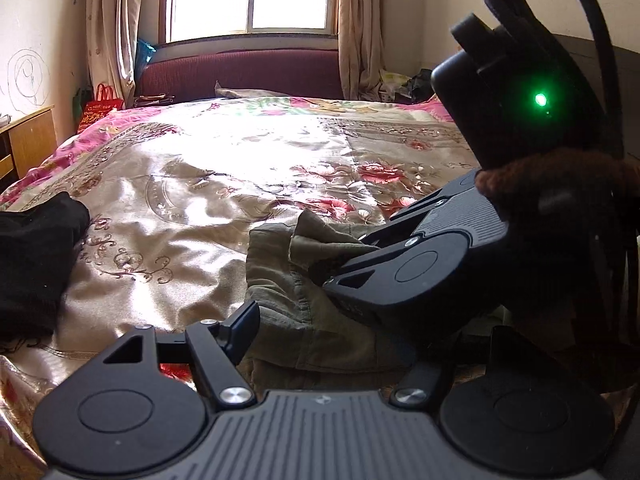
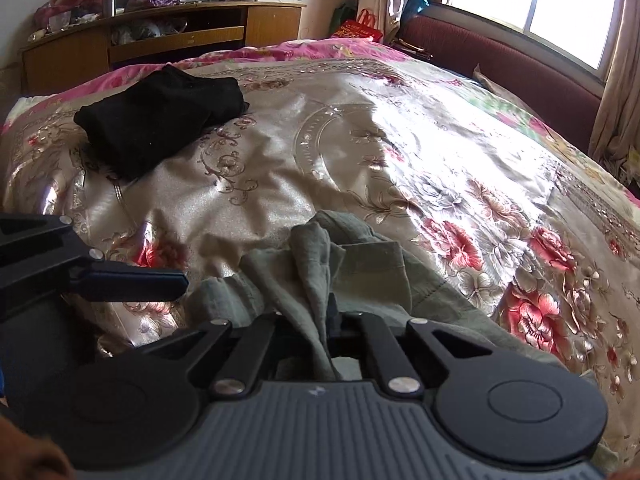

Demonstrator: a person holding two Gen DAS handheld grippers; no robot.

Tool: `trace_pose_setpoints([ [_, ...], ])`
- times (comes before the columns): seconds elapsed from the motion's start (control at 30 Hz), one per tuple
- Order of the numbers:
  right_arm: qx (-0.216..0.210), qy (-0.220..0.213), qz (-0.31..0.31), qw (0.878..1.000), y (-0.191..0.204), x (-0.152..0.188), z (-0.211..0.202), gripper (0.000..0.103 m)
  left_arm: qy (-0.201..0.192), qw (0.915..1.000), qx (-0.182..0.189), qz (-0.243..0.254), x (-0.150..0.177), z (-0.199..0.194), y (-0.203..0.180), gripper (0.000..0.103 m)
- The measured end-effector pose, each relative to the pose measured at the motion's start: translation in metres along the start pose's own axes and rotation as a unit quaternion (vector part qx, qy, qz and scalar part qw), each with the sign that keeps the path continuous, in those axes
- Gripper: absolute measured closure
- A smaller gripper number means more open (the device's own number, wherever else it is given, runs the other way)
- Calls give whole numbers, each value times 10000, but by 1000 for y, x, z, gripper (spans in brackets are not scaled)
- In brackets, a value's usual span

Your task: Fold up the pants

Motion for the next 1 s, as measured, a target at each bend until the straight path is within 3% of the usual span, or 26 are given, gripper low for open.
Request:
trace_pose_setpoints([
  [0.3,-133,-250,361,9989,7,-24,6,98,207,9995,-210,-90,5,1,10,20],
  [0.43,-614,208,604,9961,11,-11,17,85,210,9994,-202,-189,6,-5,16,20],
  [0.6,-930,-72,946,9911,-2,-6,-21,64,368,9985,-403,-82,12,-19,23,20],
  [0.73,-1202,-381,1393,9822,-24,-6,-57,61,295,9965,-730,287,4,-33,24,20],
  [0.87,-609,-552,1623,9833,-66,7,-70,61,-97,9941,-857,654,-20,-47,18,19],
  [0.93,-313,-445,1873,9808,-90,22,-70,61,-320,9943,-753,680,-35,-44,12,12],
  [1.0,-101,-320,2116,9768,-111,41,-70,61,-420,9948,-589,718,-47,-27,2,12],
])
Point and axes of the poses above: each gripper's, at about its wrist camera, not at the fingertips, and z roughly the way its jaws point, y to its left, x to its underside, the point moved 10 cm from there along z, roughly the way its jaws point, and after that the axes turned 12 degrees about z, right-handed, at the moved point
